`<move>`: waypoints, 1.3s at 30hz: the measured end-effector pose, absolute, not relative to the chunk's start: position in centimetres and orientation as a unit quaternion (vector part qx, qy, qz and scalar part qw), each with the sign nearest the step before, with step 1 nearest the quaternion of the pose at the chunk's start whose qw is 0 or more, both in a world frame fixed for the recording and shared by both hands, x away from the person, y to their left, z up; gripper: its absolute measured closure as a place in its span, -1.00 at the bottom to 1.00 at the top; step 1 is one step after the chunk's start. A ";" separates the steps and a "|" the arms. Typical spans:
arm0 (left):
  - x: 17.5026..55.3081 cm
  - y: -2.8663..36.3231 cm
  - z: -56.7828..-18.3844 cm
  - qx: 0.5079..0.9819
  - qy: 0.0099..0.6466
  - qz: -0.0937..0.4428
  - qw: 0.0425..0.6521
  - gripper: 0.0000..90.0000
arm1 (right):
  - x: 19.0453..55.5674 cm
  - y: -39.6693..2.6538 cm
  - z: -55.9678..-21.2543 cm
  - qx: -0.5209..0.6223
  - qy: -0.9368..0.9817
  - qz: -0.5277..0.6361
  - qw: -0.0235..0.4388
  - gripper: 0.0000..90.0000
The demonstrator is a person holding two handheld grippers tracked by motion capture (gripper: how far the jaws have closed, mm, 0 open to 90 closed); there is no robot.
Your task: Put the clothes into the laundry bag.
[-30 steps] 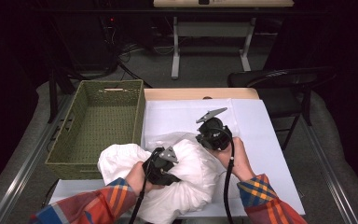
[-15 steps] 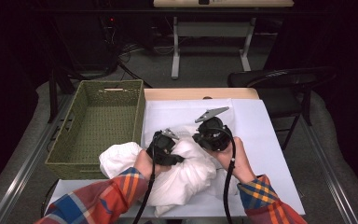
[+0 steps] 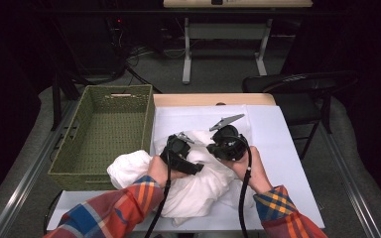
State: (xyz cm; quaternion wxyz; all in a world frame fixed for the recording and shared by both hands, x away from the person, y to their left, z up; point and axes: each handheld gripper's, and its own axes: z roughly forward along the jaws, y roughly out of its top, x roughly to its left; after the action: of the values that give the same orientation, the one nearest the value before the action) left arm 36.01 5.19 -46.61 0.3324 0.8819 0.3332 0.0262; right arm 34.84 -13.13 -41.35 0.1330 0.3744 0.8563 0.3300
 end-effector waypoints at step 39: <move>32.4 7.0 -49.2 0.874 0.363 0.000 0.324 0.60 | 34.5 -12.6 -40.9 0.364 0.859 0.335 0.129 0.98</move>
State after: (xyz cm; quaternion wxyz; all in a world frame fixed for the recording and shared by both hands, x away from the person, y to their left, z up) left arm 32.40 6.95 -49.23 0.3238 0.8738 0.3629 0.0001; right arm 34.48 -12.65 -40.92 0.1292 0.3640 0.8593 0.3352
